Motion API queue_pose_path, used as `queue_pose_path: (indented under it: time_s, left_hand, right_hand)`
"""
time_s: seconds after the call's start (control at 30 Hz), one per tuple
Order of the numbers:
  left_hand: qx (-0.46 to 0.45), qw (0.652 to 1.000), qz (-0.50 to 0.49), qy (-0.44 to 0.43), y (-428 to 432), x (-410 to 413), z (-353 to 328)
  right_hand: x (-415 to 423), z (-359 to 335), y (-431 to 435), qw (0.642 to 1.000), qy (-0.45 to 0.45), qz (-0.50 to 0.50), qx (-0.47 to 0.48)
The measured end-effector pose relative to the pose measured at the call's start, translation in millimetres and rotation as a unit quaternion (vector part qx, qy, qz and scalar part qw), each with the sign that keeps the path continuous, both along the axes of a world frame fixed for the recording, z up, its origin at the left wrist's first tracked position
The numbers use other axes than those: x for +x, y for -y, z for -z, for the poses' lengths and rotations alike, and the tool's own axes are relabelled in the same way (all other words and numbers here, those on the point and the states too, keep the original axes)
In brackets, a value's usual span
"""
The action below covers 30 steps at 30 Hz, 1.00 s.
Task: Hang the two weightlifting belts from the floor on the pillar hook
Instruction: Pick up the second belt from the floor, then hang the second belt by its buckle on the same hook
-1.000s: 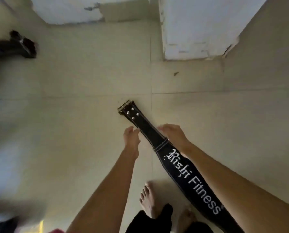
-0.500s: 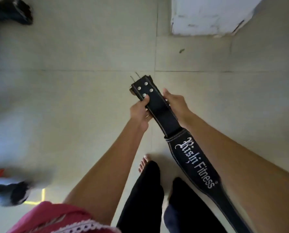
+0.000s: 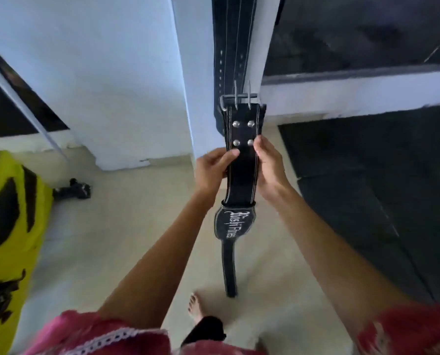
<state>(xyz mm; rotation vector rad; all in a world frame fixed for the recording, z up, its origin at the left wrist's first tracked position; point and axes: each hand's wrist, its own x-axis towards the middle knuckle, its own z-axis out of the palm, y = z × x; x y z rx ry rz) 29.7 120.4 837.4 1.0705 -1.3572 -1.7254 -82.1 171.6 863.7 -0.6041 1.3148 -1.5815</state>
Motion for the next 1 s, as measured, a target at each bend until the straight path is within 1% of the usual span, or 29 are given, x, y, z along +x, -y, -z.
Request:
queue_pose_path:
  time_s: [0.07, 0.13, 0.17, 0.2, 0.27, 0.3, 0.33, 0.37, 0.43, 0.47, 0.5, 0.53, 0.63, 0.7, 0.77, 0.87, 0.93, 1.0]
  left_hand:
    - [-0.036, 0.997, 0.053, 0.051, -25, 8, -10]
    - [-0.086, 0.989, 0.095, 0.077, -35, 13, -44]
    - [-0.117, 0.987, 0.088, 0.066, -37, 12, -73]
    - [-0.140, 0.987, 0.064, 0.037, -36, 10, -105]
    - [-0.176, 0.984, 0.000, -0.039, -39, 8, -167]
    - [-0.186, 0.980, -0.020, -0.071, -44, 9, -181]
    - [-0.194, 0.978, -0.030, -0.073, -53, 12, -183]
    - [-0.204, 0.978, -0.023, -0.049, -64, 17, -177]
    - [-0.203, 0.979, 0.022, 0.017, -86, 30, -155]
    - [-0.202, 0.978, 0.039, 0.033, -93, 35, -155]
    - [-0.209, 0.977, 0.044, 0.029, -95, 38, -165]
    - [-0.221, 0.975, 0.034, 0.004, -93, 37, -183]
    - [-0.258, 0.960, -0.013, -0.110, -89, 33, -251]
    - [-0.275, 0.951, -0.014, -0.143, -85, 31, -278]
    - [-0.285, 0.946, -0.010, -0.154, -82, 33, -287]
    - [-0.284, 0.943, -0.017, -0.173, -75, 36, -296]
    - [-0.287, 0.940, -0.011, -0.183, -72, 38, -296]
    - [-0.280, 0.942, -0.001, -0.185, -69, 38, -285]
  right_hand:
    - [-7, -37, -7, 0.999, 0.000, -0.008, -0.046]
    - [-10, -71, -24, 0.997, -0.012, -0.017, -0.076]
    - [-9, -86, -34, 0.996, -0.009, -0.023, -0.090]
    - [-9, -95, -42, 0.994, -0.007, -0.029, -0.106]
    - [-4, -116, -53, 0.989, -0.020, -0.037, -0.140]
    - [0, -130, -57, 0.986, -0.023, -0.043, -0.160]
    - [2, -143, -59, 0.983, -0.020, -0.045, -0.175]
    - [5, -157, -61, 0.982, -0.013, -0.038, -0.185]
    - [7, -183, -62, 0.981, -0.043, -0.020, -0.190]
    - [8, -192, -62, 0.979, -0.065, -0.015, -0.195]
    - [11, -201, -64, 0.977, -0.072, -0.018, -0.201]
    - [14, -208, -66, 0.975, -0.080, -0.025, -0.208]
    - [22, -227, -76, 0.967, -0.098, -0.031, -0.233]
    - [24, -239, -80, 0.956, -0.146, -0.019, -0.255]
    - [20, -242, -79, 0.942, -0.208, -0.002, -0.264]
    - [12, -200, -84, 0.937, -0.279, -0.001, -0.210]
    - [15, -168, -93, 0.937, -0.310, -0.010, -0.163]
    - [16, -167, -96, 0.935, -0.316, -0.022, -0.158]
